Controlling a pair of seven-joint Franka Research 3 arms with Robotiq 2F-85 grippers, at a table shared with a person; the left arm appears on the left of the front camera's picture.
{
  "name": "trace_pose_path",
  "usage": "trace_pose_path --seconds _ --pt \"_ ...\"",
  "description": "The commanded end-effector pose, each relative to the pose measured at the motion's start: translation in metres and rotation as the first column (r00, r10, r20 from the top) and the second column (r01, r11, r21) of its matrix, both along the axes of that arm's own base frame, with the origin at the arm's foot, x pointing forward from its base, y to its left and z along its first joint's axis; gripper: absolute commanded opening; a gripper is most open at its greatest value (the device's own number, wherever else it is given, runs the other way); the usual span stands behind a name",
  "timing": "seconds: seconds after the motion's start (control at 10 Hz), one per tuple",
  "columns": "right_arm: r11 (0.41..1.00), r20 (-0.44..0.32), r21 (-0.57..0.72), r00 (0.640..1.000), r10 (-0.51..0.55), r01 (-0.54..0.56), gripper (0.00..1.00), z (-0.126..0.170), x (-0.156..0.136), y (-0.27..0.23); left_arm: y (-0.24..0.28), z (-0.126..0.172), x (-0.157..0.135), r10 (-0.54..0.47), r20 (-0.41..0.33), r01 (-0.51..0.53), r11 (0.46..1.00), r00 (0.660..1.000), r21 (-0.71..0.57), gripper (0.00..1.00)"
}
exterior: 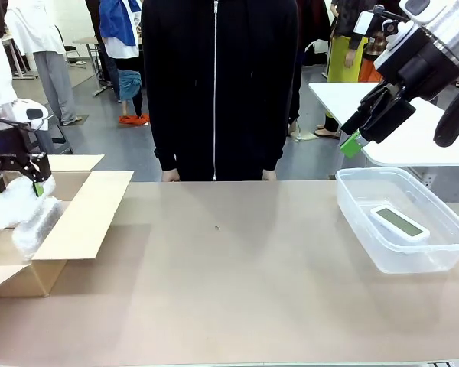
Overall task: Separate and place wrapped and unwrapped clocks.
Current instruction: If the picked Digital clock is wrapped, place it in the Package Box ; if not, place it in the Organizing box.
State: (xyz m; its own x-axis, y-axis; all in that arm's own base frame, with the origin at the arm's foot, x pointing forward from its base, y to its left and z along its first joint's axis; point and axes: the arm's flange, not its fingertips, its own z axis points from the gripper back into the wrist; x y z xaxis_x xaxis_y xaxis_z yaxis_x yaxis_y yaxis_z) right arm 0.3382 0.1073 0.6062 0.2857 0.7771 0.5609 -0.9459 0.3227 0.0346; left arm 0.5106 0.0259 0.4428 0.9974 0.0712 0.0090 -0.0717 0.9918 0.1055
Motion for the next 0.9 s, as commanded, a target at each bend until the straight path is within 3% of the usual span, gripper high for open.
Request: trace_pose_path --seconds 0.0,0.2,0.3,0.6,0.8 --pt "1.0 -0.001 0.015 1.0 0.011 -0.011 1.0 -0.001 0.001 0.0 0.001 -0.012 0.006 -0.034 -0.019 0.034 0.999 0.999 0.031 0.81" --pt "1.0 -0.001 0.015 1.0 0.011 -0.011 1.0 -0.001 0.001 0.0 0.002 -0.025 0.009 -0.066 -0.028 0.067 0.997 0.997 0.033 0.81" --pt "1.0 -0.001 0.015 1.0 0.011 -0.011 1.0 -0.001 0.001 0.0 0.002 -0.026 0.008 -0.081 -0.036 0.081 0.997 0.996 0.01 1.0" --pt "1.0 -0.001 0.015 1.0 0.011 -0.011 1.0 -0.001 0.001 0.0 0.001 -0.023 0.012 -0.079 -0.072 0.078 0.997 0.994 -0.016 1.0" --pt "1.0 -0.001 0.015 1.0 0.011 -0.011 1.0 -0.001 0.001 0.0 0.004 -0.014 0.013 -0.094 -0.045 0.091 0.994 0.995 -0.06 1.0"
